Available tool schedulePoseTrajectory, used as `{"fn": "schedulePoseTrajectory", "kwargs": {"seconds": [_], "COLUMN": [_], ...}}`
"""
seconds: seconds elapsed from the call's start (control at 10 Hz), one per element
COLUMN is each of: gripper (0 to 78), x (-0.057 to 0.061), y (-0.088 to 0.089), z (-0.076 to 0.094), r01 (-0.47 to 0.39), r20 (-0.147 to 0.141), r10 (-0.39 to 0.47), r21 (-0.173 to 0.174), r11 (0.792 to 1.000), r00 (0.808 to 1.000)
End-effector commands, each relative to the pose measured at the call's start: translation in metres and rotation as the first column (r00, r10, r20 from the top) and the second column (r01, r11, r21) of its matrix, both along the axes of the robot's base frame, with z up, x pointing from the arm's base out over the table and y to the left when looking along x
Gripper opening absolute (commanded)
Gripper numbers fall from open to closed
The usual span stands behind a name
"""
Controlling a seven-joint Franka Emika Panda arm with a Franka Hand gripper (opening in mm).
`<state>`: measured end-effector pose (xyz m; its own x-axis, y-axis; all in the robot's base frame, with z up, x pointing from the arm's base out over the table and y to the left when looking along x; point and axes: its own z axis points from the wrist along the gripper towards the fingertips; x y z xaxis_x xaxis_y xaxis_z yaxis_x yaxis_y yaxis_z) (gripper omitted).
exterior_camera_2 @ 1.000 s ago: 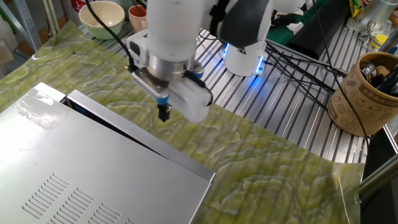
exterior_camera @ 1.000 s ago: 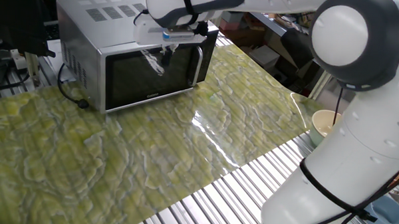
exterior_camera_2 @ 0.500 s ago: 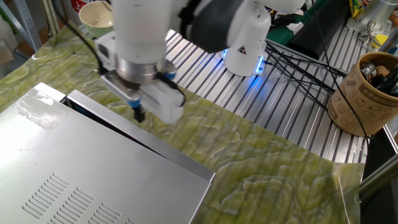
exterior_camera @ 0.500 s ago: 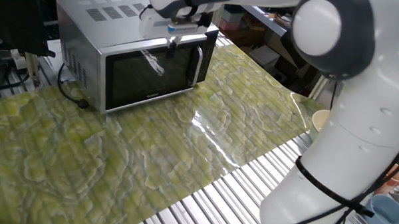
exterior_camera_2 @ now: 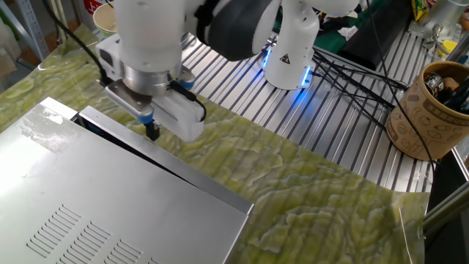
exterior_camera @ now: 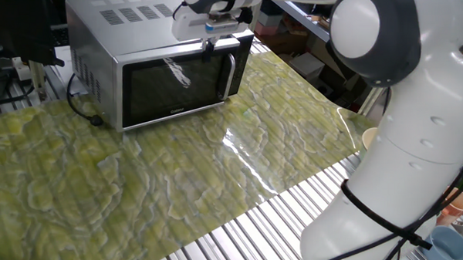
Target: Put the bowl into the microwave
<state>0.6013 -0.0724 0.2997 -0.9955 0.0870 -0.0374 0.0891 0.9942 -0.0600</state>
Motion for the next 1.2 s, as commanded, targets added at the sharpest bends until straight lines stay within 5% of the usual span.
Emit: {"fn": "schedulePoseTrajectory", "kwargs": {"seconds": [0.1, 0.8, 1.2], "gripper": [1.1, 1.1, 1.1], "x": [0.018, 0.025, 0.034], "y": [-0.028, -0.045, -0.037], "z": [0.010, -0.003, -0.004], "r01": [-0.038, -0.061, -0.053], "r20": [0.002, 0.004, 0.031], "r10": [0.038, 0.061, 0.053], "r21": [-0.026, -0.033, 0.020], "r11": [0.999, 0.998, 0.998], "r00": [0.999, 0.998, 0.998]}}
